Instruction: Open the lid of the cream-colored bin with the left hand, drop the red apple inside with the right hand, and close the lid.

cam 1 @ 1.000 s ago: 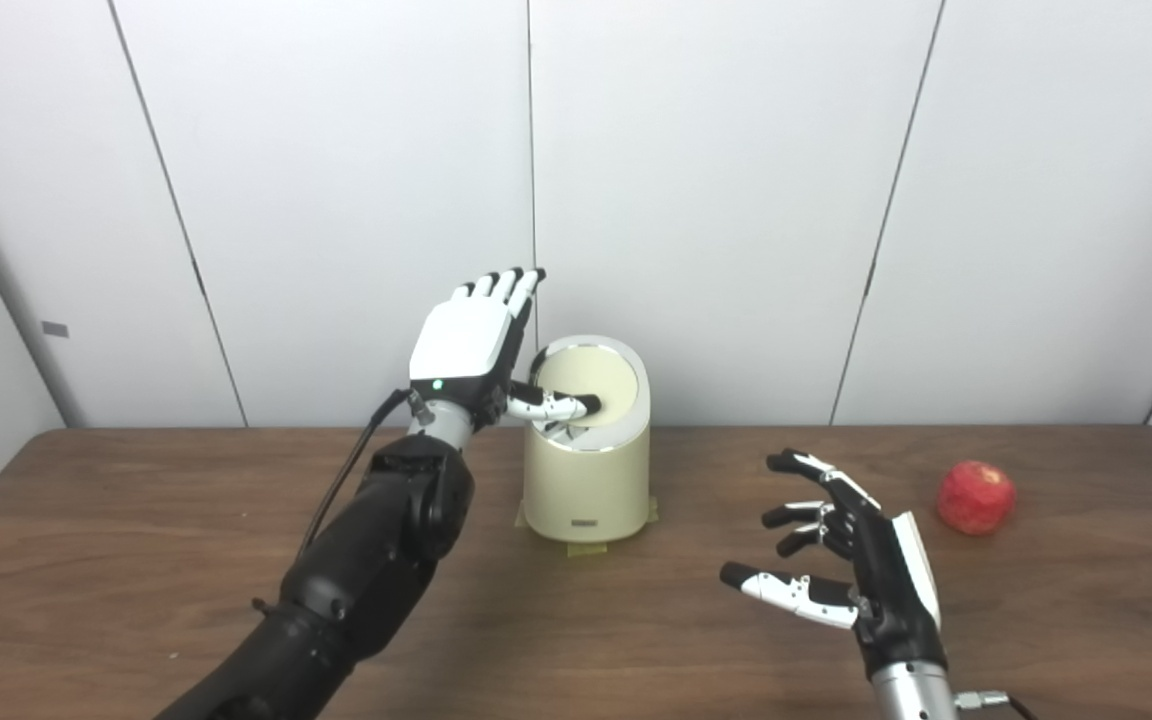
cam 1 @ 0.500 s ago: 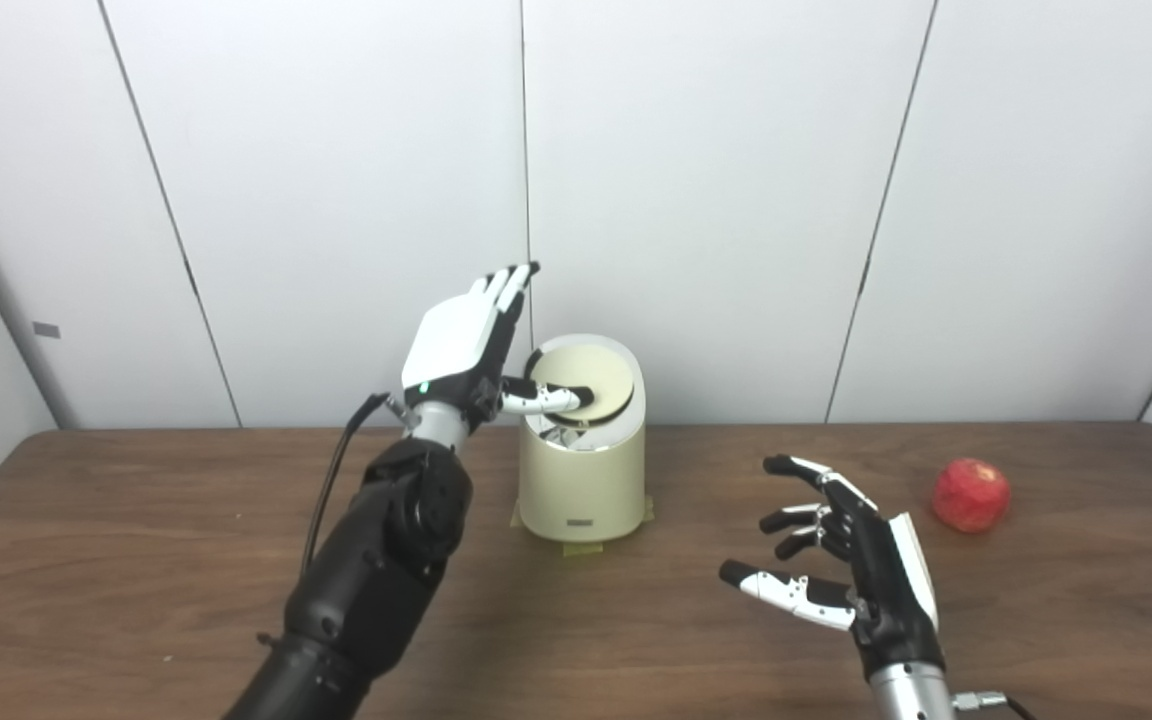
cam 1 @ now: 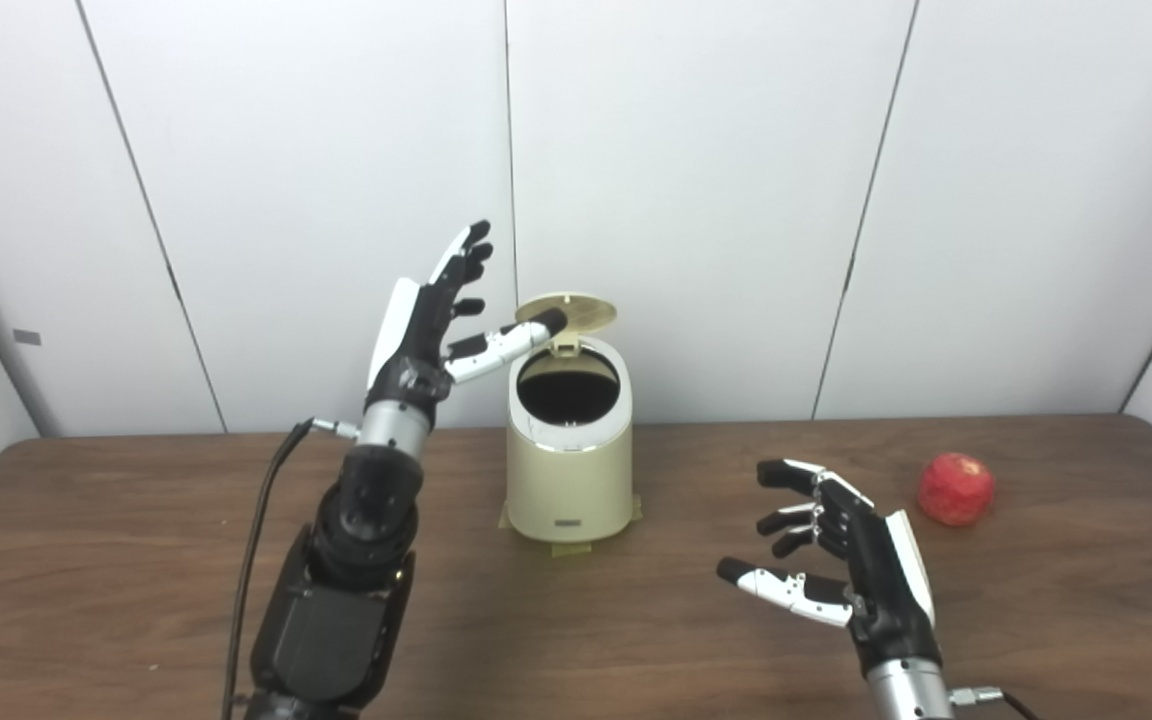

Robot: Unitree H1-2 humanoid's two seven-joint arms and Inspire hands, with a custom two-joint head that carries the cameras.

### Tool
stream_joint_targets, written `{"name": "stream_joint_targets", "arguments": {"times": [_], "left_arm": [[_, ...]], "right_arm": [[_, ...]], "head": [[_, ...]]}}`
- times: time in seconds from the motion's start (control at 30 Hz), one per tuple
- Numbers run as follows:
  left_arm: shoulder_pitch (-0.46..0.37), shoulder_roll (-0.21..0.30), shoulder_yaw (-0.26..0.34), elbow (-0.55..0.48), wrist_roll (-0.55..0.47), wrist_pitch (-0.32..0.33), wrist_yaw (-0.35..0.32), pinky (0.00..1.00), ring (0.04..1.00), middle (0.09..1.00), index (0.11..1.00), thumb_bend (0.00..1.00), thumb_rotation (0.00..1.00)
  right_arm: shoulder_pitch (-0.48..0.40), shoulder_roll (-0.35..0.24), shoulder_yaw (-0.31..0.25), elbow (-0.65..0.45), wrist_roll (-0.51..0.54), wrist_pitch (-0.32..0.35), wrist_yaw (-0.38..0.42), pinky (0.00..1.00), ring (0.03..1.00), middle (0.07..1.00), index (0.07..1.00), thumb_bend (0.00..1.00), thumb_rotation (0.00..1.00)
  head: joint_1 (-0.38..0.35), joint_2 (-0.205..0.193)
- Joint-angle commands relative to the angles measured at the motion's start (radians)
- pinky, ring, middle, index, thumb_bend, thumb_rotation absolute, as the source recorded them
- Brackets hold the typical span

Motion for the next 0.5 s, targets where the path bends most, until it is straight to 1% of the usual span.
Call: {"name": "stream_joint_targets", "arguments": {"times": [0.0,0.07,0.1,0.17,0.23,0.27,0.3,0.33,0.47], "left_arm": [[0.024,0.022,0.003,-0.067,0.012,-0.013,0.005,0.7,0.855,0.865,0.893,0.79,0.29],[0.084,0.036,0.003,-0.101,0.022,-0.026,0.01,0.66,0.828,0.85,0.874,0.81,0.29],[0.116,0.042,0.006,-0.119,0.025,-0.031,0.013,0.66,0.816,0.842,0.864,0.82,0.31],[0.181,0.044,0.022,-0.155,0.01,-0.032,0.018,0.7,0.805,0.824,0.851,0.83,0.3],[0.246,0.037,0.043,-0.19,-0.032,-0.025,0.009,0.76,0.811,0.821,0.85,0.83,0.29],[0.267,0.036,0.049,-0.201,-0.043,-0.024,0.004,0.75,0.806,0.824,0.855,0.83,0.3],[0.3,0.036,0.052,-0.21,-0.054,-0.038,0.003,0.74,0.803,0.826,0.858,0.83,0.3],[0.328,0.033,0.054,-0.215,-0.063,-0.054,0.005,0.71,0.79,0.824,0.862,0.83,0.3],[0.386,0.029,0.049,-0.211,-0.093,-0.106,0.001,0.68,0.775,0.823,0.861,0.82,0.3]], "right_arm": [[-0.032,-0.008,0.0,-0.026,0.011,-0.022,0.005,0.42,0.551,0.709,0.676,0.59,0.0],[-0.03,-0.013,0.004,-0.034,0.011,-0.008,0.015,0.42,0.555,0.725,0.692,0.6,0.0],[-0.03,-0.017,0.007,-0.037,0.013,0.0,0.023,0.42,0.555,0.737,0.705,0.6,0.0],[-0.029,-0.024,0.013,-0.037,0.014,0.004,0.034,0.42,0.557,0.753,0.724,0.61,0.0],[-0.031,-0.027,0.015,-0.032,0.011,0.002,0.038,0.43,0.557,0.76,0.738,0.63,0.0],[-0.032,-0.028,0.015,-0.03,0.011,0.001,0.039,0.43,0.556,0.761,0.742,0.64,0.0],[-0.032,-0.029,0.014,-0.028,0.015,-0.001,0.04,0.43,0.555,0.761,0.744,0.64,0.0],[-0.032,-0.03,0.012,-0.026,0.016,-0.002,0.04,0.43,0.558,0.766,0.754,0.64,0.0],[-0.027,-0.037,0.007,-0.034,0.011,0.006,0.04,0.42,0.564,0.782,0.774,0.66,0.01]], "head": [[0.003,0.002],[0.004,0.001],[0.004,0.002],[0.003,0.003],[0.001,0.004],[0.001,0.003],[-0.002,0.003],[-0.005,0.002],[-0.021,-0.004]]}}
